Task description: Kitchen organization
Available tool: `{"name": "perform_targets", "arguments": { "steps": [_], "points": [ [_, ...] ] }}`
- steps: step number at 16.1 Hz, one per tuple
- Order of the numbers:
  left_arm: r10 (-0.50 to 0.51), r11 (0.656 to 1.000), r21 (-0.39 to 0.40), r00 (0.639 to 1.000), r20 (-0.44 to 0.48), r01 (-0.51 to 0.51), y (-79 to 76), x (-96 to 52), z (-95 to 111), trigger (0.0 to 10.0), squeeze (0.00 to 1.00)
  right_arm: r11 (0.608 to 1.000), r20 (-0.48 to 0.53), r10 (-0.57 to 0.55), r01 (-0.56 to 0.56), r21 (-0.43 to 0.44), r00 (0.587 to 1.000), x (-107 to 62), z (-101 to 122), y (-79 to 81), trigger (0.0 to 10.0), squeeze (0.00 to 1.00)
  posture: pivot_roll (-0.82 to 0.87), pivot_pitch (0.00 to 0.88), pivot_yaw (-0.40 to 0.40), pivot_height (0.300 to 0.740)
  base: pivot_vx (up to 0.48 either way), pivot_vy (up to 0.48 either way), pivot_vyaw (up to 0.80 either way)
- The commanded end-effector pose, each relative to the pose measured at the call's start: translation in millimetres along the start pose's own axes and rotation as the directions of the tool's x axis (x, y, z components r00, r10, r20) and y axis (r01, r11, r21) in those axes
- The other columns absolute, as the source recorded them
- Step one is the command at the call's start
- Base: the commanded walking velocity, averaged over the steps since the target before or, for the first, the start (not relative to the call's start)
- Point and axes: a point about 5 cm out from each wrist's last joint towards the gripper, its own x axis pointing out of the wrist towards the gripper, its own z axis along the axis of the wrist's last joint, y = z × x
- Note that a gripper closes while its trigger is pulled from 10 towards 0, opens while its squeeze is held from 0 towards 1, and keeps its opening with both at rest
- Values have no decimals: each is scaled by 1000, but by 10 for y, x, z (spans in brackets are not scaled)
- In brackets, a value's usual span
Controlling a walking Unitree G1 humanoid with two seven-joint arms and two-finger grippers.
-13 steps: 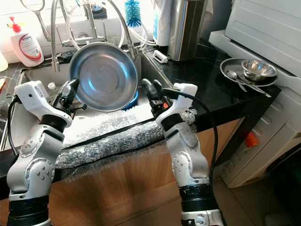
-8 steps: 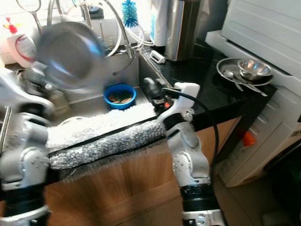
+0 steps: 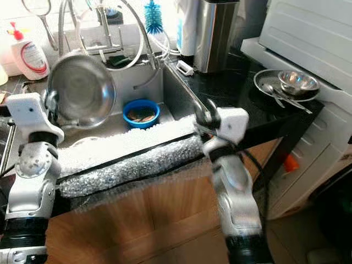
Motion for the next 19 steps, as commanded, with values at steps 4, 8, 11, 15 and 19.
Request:
{"name": "perform_targets", "arguments": {
  "steps": [4,8,11,15,19],
  "points": [
    [-23,999,44,1000,-15,24,-10,36,-136,10000,0,998,-18,-28,28,-48,999,-261,-66,27,10000,0,-26,0,39,740,0,0,0],
    [-30,998,60,997,-73,34,1,97,-306,10000,0,997,-55,-61,58,-49,997,-428,-122,45,10000,0,-41,0,54,740,0,0,0],
    [-35,996,81,992,-124,45,-41,139,-405,10000,0,996,-51,-70,67,-53,996,-418,-111,44,10000,0,-44,0,58,740,0,0,0],
    [-88,969,215,982,-165,122,-171,269,-438,10000,0,997,-51,-67,65,-51,996,-389,-112,77,10000,0,-38,0,56,740,0,0,0],
    [-114,955,236,958,-265,179,-288,401,-505,10000,0,998,-51,-55,53,-46,997,-361,-100,108,10000,0,-48,0,64,740,0,0,0]
  ]
}}
